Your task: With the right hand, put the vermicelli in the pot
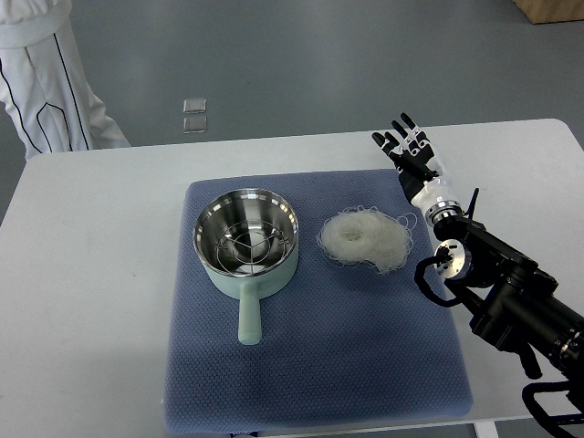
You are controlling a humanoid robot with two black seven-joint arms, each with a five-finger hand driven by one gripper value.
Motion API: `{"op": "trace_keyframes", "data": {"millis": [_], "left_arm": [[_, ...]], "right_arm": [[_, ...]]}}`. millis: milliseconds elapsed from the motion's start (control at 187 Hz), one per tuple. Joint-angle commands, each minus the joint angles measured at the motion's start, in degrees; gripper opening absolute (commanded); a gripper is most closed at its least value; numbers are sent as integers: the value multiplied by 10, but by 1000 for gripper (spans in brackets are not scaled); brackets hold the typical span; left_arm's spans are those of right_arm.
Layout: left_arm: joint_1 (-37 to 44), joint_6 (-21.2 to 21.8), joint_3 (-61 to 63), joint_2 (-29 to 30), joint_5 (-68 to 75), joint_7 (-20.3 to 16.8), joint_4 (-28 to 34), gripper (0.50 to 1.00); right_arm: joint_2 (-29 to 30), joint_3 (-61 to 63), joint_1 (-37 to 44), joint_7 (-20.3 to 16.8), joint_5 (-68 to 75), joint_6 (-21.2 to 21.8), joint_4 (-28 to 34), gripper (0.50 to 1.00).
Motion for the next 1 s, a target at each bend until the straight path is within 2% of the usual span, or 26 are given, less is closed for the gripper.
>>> {"op": "trace_keyframes", "data": {"millis": [0, 459, 641, 774, 993], "left_arm": [[0, 0, 0, 0, 0, 0, 0, 1000], [-6, 0, 1, 0, 0, 0, 0, 1000], [-6, 0, 2, 0, 0, 0, 0, 1000], [-6, 0, 2, 0, 0, 0, 0, 1000], [-6, 0, 1, 0, 0, 0, 0, 1000]], "right_arm": [[1, 0, 1, 0, -1, 1, -5, 928], [-15, -13, 12, -4, -25, -4, 1, 928], [-34, -22, 48, -10, -177, -20, 8, 928], [-69, -58, 77, -10, -279, -21, 14, 928], [-144, -195, 119, -4, -421, 10, 69, 928]]}}
